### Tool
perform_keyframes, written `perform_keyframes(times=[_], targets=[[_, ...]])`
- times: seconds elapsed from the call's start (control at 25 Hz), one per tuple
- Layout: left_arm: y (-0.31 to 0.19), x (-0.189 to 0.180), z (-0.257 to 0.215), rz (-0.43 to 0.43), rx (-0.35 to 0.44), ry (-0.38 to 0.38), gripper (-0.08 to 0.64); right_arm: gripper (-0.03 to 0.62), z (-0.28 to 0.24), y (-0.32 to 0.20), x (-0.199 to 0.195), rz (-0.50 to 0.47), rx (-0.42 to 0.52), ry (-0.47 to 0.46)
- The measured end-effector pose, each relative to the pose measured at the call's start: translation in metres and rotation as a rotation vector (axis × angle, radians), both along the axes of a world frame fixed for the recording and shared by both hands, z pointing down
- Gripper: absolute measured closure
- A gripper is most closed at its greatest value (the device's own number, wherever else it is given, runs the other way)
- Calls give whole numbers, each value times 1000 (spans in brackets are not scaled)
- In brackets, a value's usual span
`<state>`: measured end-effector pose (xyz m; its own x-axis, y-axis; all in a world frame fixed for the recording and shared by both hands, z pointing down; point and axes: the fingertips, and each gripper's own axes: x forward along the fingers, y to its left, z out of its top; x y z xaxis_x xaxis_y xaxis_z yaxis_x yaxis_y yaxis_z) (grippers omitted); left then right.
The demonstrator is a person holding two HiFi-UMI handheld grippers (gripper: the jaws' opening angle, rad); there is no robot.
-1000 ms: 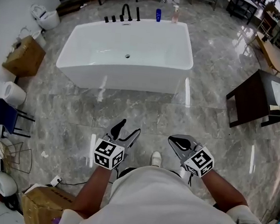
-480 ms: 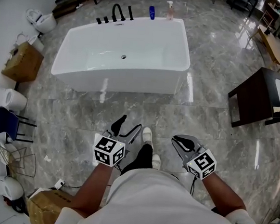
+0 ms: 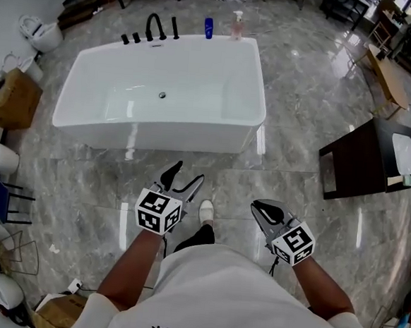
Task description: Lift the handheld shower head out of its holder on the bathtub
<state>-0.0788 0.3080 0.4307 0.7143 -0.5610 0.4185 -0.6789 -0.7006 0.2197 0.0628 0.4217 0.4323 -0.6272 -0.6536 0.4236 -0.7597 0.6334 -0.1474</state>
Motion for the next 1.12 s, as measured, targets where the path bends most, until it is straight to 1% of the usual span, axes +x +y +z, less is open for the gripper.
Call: perform_keyframes(times=[0.2, 0.44, 0.6, 0.88, 1.12], targets=[[-65, 6, 1, 2, 17, 3, 270, 565, -3, -66, 3, -11, -8, 27], [-118, -4, 14, -8, -7, -5, 270, 568, -9, -134, -4, -11, 5, 25], [-146, 1, 17, -32, -17, -7, 270, 569, -12, -164, -2, -67, 8, 30], [-207, 19, 27, -129, -35, -24, 269, 574, -5, -248, 23, -134, 6, -16], [-271, 43, 16, -225, -26, -53, 270, 577, -12, -318, 51, -218, 15, -50]])
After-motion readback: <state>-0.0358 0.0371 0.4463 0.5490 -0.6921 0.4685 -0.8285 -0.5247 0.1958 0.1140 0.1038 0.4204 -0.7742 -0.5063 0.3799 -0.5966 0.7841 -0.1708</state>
